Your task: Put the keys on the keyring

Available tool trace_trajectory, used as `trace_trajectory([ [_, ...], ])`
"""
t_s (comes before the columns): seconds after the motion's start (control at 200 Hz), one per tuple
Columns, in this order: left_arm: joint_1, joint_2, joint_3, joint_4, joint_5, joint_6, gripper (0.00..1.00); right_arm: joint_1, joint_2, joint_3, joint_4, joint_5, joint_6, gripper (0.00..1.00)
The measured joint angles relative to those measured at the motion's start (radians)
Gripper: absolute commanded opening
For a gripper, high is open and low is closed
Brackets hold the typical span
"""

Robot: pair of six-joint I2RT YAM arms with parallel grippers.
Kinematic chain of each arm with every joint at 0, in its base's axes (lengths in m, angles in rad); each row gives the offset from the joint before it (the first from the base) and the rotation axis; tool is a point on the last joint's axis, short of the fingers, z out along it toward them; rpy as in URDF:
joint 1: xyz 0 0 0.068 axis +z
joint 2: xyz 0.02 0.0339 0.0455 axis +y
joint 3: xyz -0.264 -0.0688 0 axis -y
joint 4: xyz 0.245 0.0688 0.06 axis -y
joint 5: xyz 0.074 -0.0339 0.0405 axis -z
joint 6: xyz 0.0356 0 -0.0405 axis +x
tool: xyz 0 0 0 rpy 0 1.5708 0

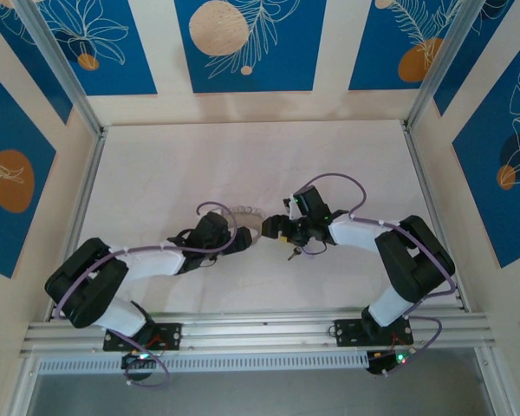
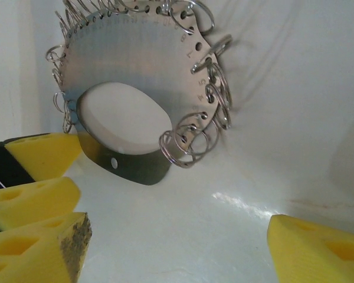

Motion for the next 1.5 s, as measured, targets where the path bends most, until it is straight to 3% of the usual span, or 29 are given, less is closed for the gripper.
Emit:
trace_trajectory([
  [0.54, 0.098, 0.011, 0.012, 0.005, 0.155, -0.005, 0.98, -0.003, 0.178, 0.140, 0.056, -0.060, 0.066, 0.77],
  [0.875, 0.165, 0.065, 0.091, -0.102, 0.278, -0.004, 0.98, -0.034, 0.259, 0.240, 0.051, -0.077, 0.080, 0.73],
  [1.065, 0.187, 0.077, 0.109, -0.128, 0.329, 0.033, 0.98, -0.045, 0.243, 0.262, -0.002, -0.044, 0.065, 0.73],
  [1.34, 0.198, 0.067, 0.117, -0.133, 0.370, 0.080, 0.98, -0.034, 0.072, 0.225, -0.100, 0.026, 0.010, 0.72],
  [1.5, 0.218, 0.048, 0.113, 0.045, 0.335, 0.126, 0.99, 0.010, 0.043, 0.198, -0.121, 0.040, -0.011, 0.71],
])
